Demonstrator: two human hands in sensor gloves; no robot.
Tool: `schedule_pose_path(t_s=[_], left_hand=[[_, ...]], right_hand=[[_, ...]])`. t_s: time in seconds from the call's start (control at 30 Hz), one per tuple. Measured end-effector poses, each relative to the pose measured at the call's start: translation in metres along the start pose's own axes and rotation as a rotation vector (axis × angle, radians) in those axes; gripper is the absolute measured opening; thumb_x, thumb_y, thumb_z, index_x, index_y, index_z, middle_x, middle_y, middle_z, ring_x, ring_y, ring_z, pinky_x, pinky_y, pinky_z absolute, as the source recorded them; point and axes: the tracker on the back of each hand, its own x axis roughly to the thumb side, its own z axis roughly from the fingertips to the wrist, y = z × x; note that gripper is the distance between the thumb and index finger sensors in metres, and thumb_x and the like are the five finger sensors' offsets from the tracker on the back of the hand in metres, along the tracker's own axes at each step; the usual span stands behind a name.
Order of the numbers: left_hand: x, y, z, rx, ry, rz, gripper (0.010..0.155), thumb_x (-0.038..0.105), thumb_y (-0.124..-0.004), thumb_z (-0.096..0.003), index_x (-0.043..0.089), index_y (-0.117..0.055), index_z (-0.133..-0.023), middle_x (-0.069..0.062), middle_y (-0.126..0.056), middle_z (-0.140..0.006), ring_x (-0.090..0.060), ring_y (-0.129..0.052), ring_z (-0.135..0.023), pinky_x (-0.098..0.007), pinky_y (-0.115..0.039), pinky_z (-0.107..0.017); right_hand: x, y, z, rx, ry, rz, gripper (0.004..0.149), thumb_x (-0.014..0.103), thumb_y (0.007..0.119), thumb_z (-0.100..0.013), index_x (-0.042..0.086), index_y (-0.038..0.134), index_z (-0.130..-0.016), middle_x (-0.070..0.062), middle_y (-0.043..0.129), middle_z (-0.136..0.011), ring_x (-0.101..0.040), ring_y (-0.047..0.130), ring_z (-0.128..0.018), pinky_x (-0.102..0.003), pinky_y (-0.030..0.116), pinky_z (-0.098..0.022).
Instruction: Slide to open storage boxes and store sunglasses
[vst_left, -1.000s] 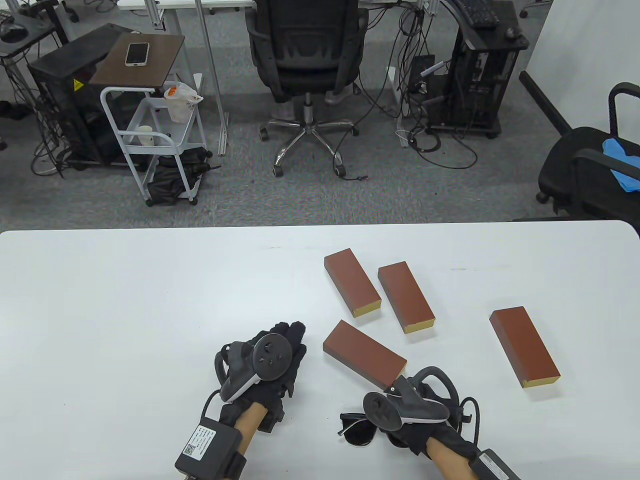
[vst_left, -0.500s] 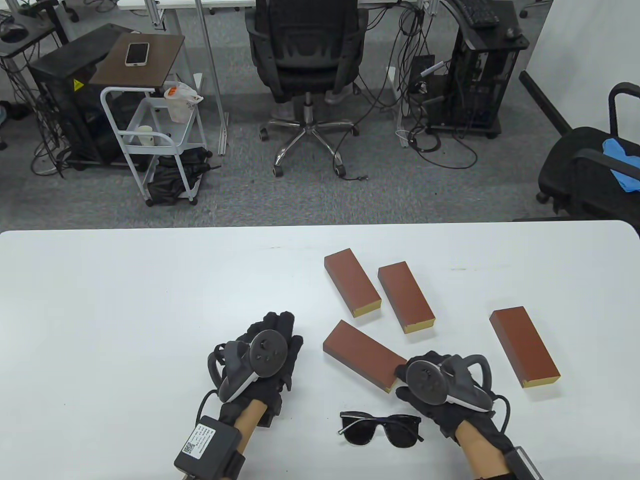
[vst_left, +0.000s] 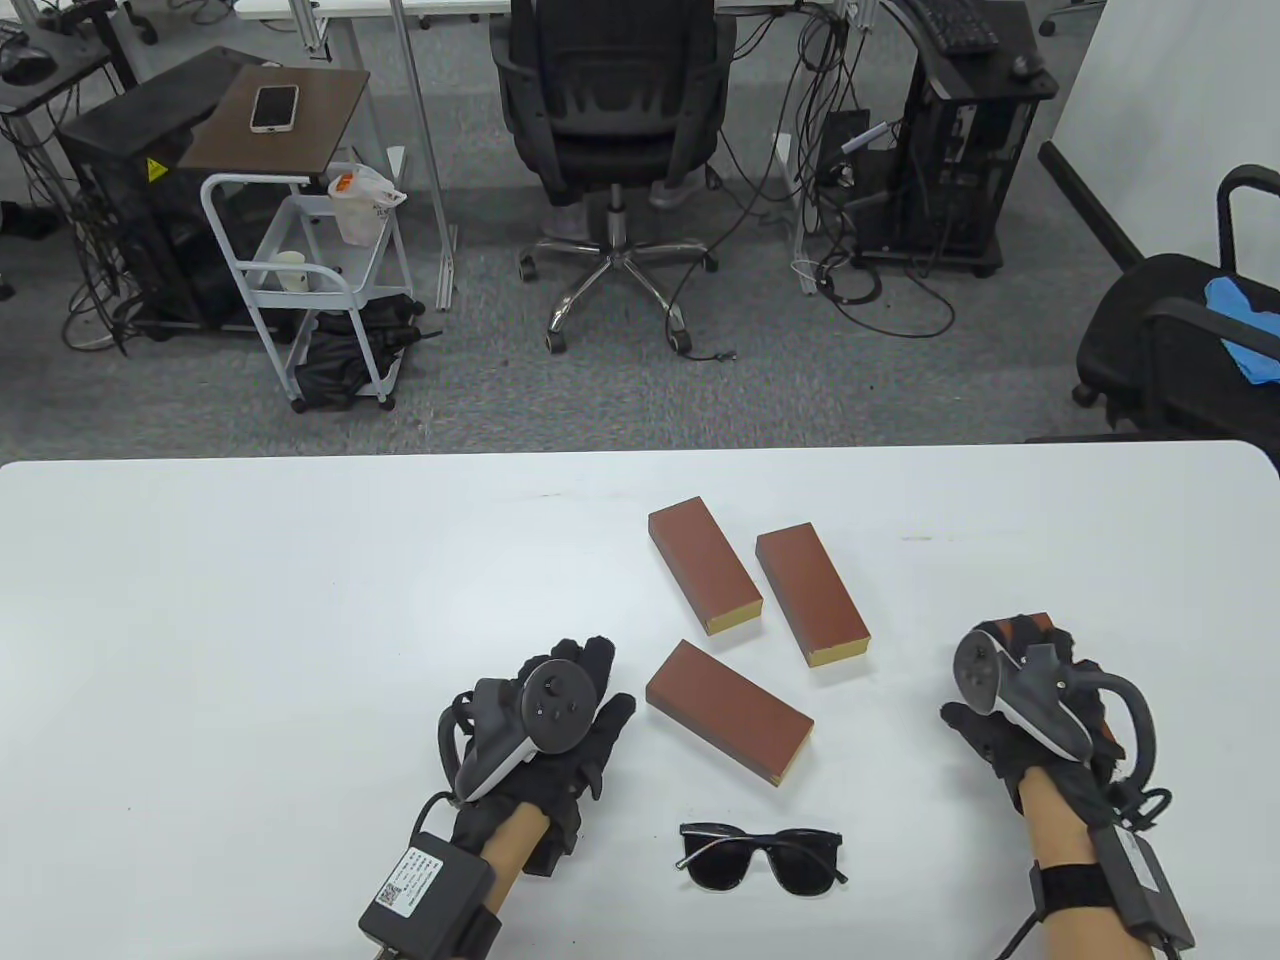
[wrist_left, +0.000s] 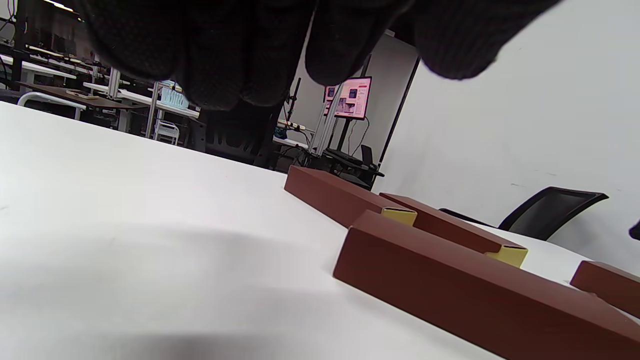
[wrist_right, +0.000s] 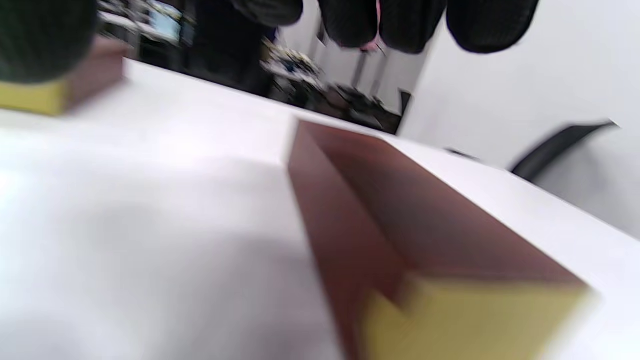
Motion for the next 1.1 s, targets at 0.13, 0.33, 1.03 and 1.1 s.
schedule_pose_path(t_s=[0.13, 0.33, 1.03, 1.1], left_hand=[[0.001, -0.001, 0.000, 0.010, -0.005, -0.003, 0.068, 0.059, -0.071, -0.0438, 0.030, -0.067, -0.105, -0.009, -0.074, -0.108, -0.037, -0.080, -0.094, -0.059, -0.070, -0.063], [0.002, -0.002, 0.001, 0.015, -0.003, -0.011, 0.068, 0.059, -0.071, -0.0436, 0.030, -0.068, -0.105, -0.009, -0.075, -0.107, -0.037, -0.080, -0.093, -0.058, -0.071, -0.062], [-0.006, 0.000, 0.003, 0.099, -0.012, 0.052, 0.069, 0.063, -0.072, -0.0416, 0.031, -0.071, -0.103, -0.005, -0.079, -0.104, -0.034, -0.085, -0.088, -0.055, -0.074, -0.058], [-0.003, 0.001, 0.004, 0.110, -0.042, 0.061, 0.070, 0.065, -0.072, -0.0406, 0.032, -0.070, -0.103, -0.005, -0.079, -0.104, -0.034, -0.085, -0.088, -0.055, -0.074, -0.058]], right_hand=[[-0.030, 0.021, -0.009, 0.078, 0.125, -0.102, 0.094, 0.076, 0.076, -0.018, 0.042, 0.035, -0.095, -0.005, 0.035, -0.111, -0.038, 0.047, -0.101, -0.059, 0.055, -0.069], [-0.046, 0.042, -0.014, 0.178, 0.208, -0.103, 0.096, 0.082, 0.071, -0.018, 0.046, 0.026, -0.094, -0.007, 0.032, -0.111, -0.040, 0.049, -0.101, -0.059, 0.056, -0.069], [-0.040, 0.052, -0.015, 0.235, 0.104, -0.266, 0.082, 0.059, 0.076, -0.029, 0.041, 0.028, -0.093, -0.017, 0.051, -0.099, -0.039, 0.070, -0.079, -0.054, 0.066, -0.062], [-0.035, 0.041, -0.013, 0.209, 0.055, -0.307, 0.082, 0.058, 0.078, -0.029, 0.042, 0.029, -0.093, -0.016, 0.050, -0.100, -0.040, 0.068, -0.080, -0.055, 0.064, -0.063]])
